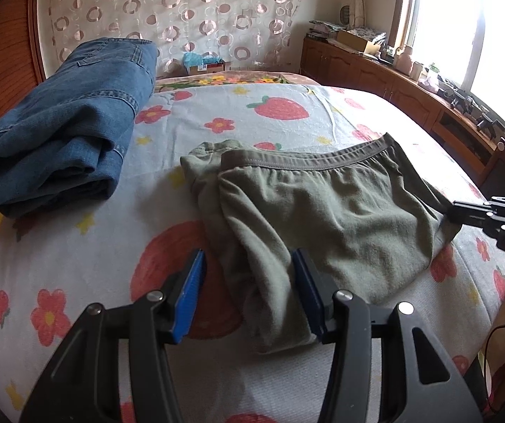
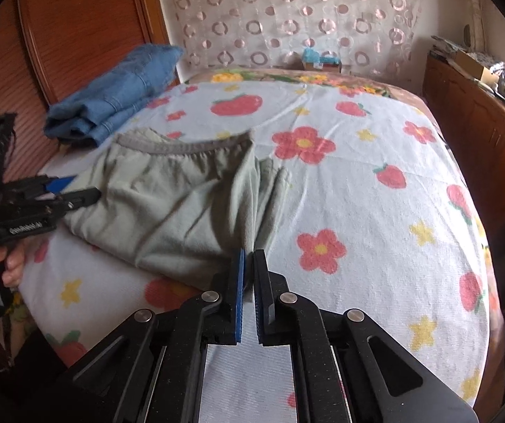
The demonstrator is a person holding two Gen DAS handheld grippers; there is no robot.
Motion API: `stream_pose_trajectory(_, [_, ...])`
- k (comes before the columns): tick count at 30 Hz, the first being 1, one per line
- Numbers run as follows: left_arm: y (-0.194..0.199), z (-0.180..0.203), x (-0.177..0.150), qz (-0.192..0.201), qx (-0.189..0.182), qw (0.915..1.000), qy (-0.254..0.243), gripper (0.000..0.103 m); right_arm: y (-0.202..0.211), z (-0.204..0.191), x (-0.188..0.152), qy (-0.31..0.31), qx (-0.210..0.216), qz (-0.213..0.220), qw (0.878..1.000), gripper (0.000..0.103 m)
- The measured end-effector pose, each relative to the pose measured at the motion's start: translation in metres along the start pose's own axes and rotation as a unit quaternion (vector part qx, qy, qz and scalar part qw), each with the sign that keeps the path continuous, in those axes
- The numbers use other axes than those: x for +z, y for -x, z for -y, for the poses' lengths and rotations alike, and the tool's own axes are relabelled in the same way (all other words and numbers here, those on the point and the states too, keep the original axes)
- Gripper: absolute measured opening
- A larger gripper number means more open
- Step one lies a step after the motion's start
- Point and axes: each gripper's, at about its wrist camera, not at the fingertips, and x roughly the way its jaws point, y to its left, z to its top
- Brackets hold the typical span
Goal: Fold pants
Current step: 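Position the right tool at the folded grey-green pants edge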
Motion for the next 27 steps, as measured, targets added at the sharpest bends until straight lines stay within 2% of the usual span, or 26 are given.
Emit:
stream_pose_trajectory(2, [-0.001,-0.001,0.000,0.000,-0.002,1.0000,0.003,0.051,0.002,0.000,0.003,-0.004,0.002,0.003,1.000,0.006])
stream_pose_trajectory(3, [0.000,-0.002,0.001,0.000,-0.003,1.0000,0.004,0.052,0.004,0.000,0.005,-0.005,0.002,0.004,1.000,0.018])
stream_pose_trajectory(4, [-0.001,-0.002,0.001,0.001,-0.002,1.0000,0.004,0.052,0.005,0.001,0.008,-0.006,0.000,0.007,1.000,0.035])
stream_pose_trajectory(6, [-0.001,-0.002,0.001,0.001,-0.002,1.0000,0.003,0.052,0.007,0.003,0.013,-0.009,-0.001,0.016,1.000,0.056])
stream_pose_trajectory(7, [-0.001,-0.002,0.001,0.001,-0.002,1.0000,0.004,0.053,0.006,0.004,0.017,-0.011,-0.003,0.018,1.000,0.063])
stream_pose_trajectory(22, [-0.003,-0.001,0.001,-0.001,-0.002,1.0000,0.004,0.055,-0.050,0.009,0.043,0.013,0.002,-0.028,1.000,0.065])
stream_pose_trajectory(27, [0.000,-0.004,0.008,-0.014,-0.007,0.9999,-0.002,0.055,-0.055,0.007,0.042,0.022,0.001,-0.027,0.999,0.066])
